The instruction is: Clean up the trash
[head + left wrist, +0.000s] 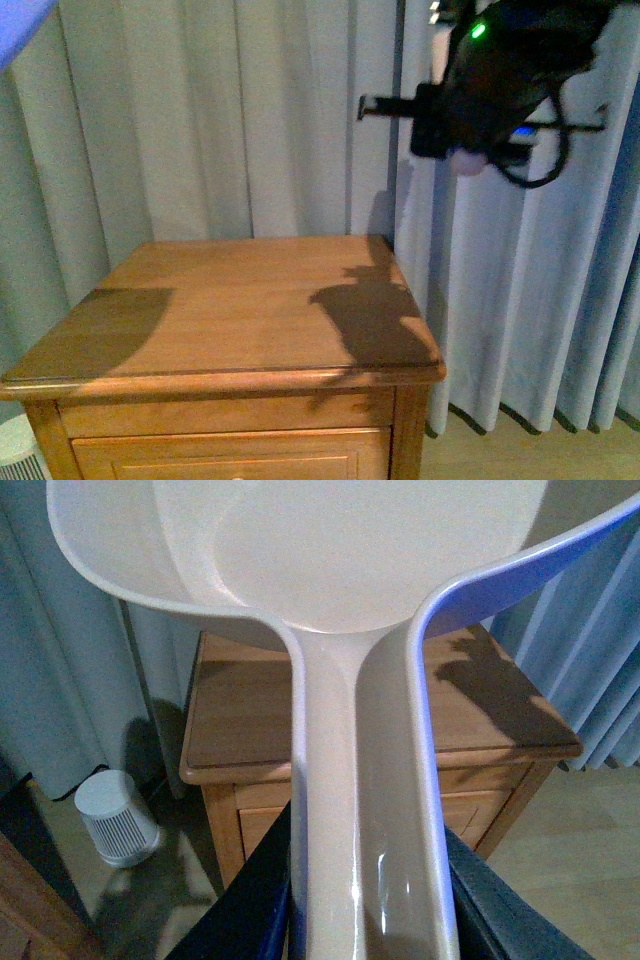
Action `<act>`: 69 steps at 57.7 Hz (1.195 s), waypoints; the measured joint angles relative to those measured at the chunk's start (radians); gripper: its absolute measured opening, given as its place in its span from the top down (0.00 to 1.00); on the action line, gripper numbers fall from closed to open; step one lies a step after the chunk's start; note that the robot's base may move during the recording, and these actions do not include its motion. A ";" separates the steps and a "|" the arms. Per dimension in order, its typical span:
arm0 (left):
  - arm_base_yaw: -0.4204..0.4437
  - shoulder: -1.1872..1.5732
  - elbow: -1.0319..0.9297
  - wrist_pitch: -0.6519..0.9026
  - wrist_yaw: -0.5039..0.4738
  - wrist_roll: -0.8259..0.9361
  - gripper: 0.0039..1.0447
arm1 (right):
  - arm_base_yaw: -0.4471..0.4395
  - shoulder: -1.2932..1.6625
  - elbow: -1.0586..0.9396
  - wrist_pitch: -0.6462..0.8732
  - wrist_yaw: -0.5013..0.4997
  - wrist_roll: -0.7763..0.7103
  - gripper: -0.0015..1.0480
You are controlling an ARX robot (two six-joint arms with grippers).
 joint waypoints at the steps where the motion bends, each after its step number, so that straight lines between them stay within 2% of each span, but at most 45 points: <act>1: 0.000 0.000 0.000 0.000 0.000 0.000 0.74 | 0.000 -0.040 -0.040 0.023 0.003 -0.015 0.82; 20: 0.000 0.000 0.000 0.000 0.000 0.000 0.74 | 0.046 -0.564 -0.616 0.183 0.053 -0.173 0.82; 32: 0.000 0.000 0.000 0.000 0.000 0.000 0.74 | 0.089 -0.898 -0.875 0.132 0.099 -0.183 0.82; 47: 0.000 0.000 0.000 0.000 0.000 0.000 0.74 | 0.112 -1.066 -1.001 0.126 0.185 -0.172 0.82; 57: 0.000 0.000 0.000 0.000 0.000 0.000 0.74 | 0.122 -1.067 -1.060 0.213 0.270 -0.180 0.82; 69: 0.000 0.000 0.000 0.000 0.000 0.000 0.74 | 0.121 -1.061 -1.069 0.220 0.281 -0.186 0.82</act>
